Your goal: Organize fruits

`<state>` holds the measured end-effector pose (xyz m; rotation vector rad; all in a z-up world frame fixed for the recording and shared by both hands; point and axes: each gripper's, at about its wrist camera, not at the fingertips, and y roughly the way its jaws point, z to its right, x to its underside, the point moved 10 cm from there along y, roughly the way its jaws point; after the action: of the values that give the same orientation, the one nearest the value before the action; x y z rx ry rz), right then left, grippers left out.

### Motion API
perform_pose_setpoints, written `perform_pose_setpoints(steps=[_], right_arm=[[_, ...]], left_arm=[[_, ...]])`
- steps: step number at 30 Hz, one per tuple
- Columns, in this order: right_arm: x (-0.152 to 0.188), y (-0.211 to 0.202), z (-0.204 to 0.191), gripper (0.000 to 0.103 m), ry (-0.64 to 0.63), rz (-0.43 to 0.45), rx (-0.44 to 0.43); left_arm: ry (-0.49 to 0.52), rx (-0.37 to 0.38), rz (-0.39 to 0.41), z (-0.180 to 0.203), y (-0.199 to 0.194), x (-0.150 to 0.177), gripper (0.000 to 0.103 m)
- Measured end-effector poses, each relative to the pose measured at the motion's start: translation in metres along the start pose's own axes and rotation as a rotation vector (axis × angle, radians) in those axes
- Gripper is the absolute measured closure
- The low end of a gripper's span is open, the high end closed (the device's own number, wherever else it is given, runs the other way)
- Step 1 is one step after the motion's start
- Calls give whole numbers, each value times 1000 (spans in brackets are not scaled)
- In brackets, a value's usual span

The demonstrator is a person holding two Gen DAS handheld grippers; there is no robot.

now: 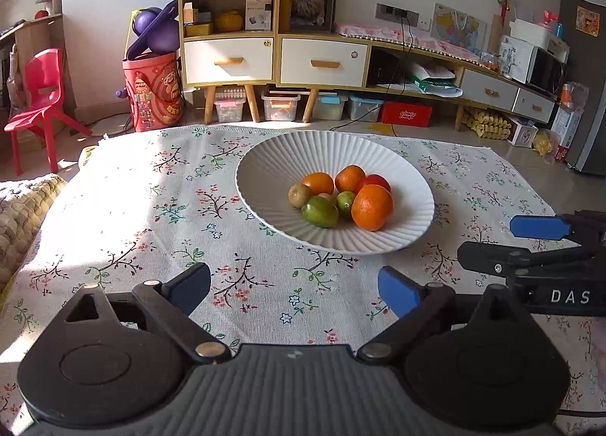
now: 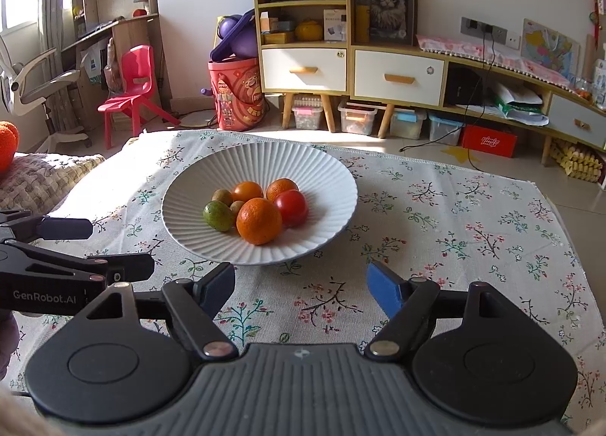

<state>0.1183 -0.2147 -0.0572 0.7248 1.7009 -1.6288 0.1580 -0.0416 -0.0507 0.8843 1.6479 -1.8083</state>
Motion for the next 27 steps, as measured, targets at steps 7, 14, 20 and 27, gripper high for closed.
perform_pose_setpoints(steps=[7,14,20,27], right_arm=[[15,-7,-3,16,12,-42,44],[29,-18,4,9,46,-74,147],[28,-25,2,1,20,-64,198],[25,-23,-7,1,-8,-58,212]], left_arm=[[-6,-66,-20,-2,-11,16,11],[-35,-94,-53,-8,-21,23,11],[-51,-110,-54,-8,-32,23,11],[-61,-143,-69,-13,-33,25,11]])
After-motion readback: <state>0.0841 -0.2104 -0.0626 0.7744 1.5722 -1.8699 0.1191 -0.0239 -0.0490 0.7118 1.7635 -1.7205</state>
